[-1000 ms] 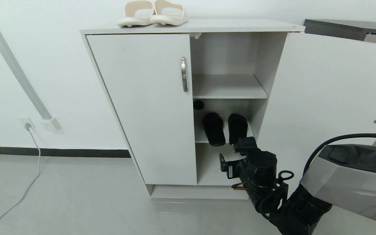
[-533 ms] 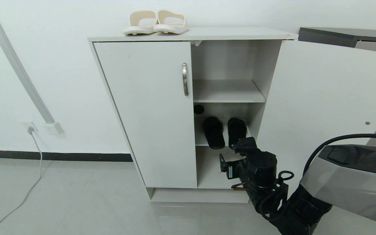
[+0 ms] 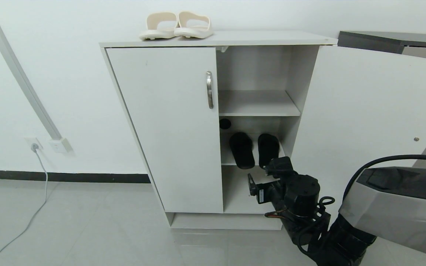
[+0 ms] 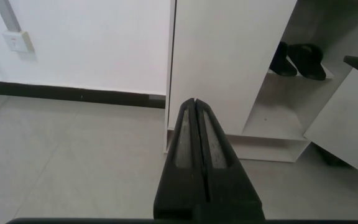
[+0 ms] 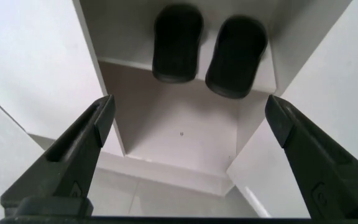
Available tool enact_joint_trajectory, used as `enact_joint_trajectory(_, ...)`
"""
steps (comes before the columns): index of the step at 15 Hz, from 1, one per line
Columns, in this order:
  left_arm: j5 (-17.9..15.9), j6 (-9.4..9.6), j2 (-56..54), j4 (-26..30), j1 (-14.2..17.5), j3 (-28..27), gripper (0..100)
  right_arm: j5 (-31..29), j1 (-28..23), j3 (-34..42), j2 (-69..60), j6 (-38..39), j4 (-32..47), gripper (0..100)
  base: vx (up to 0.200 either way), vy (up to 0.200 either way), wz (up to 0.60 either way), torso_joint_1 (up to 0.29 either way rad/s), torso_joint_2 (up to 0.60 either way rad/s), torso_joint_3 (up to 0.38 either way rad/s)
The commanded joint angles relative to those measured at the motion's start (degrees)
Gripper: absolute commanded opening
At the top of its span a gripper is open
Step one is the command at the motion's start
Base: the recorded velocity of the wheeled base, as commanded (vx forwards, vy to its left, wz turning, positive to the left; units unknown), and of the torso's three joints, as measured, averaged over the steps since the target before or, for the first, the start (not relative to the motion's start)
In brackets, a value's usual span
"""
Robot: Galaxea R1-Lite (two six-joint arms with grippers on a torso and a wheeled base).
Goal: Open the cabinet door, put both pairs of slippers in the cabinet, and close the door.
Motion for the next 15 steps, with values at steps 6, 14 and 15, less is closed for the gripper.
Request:
enact_joint_trajectory(6,0.0,-0.02,0.1,0.0,0.0,0.0,0,0.9,-0.1,1.9,1.6,-3.1,-2.7,100,0.000,0.167,0.00,0.002,0.00,0.000)
enact_joint_trajectory(14,0.0,-0.02,0.1,0.0,0.1,0.0,0,1.0,-0.2,1.9,1.7,-3.1,-2.8,100,0.000,0.200,0.00,0.005,0.00,0.005)
enact_joint_trajectory(15,0.0,-0.02,0.2,0.0,0.0,0.0,0,1.0,-0.2,1.9,1.7,-3.1,-2.8,100,0.000,0.200,0.00,-0.002,0.00,-0.002)
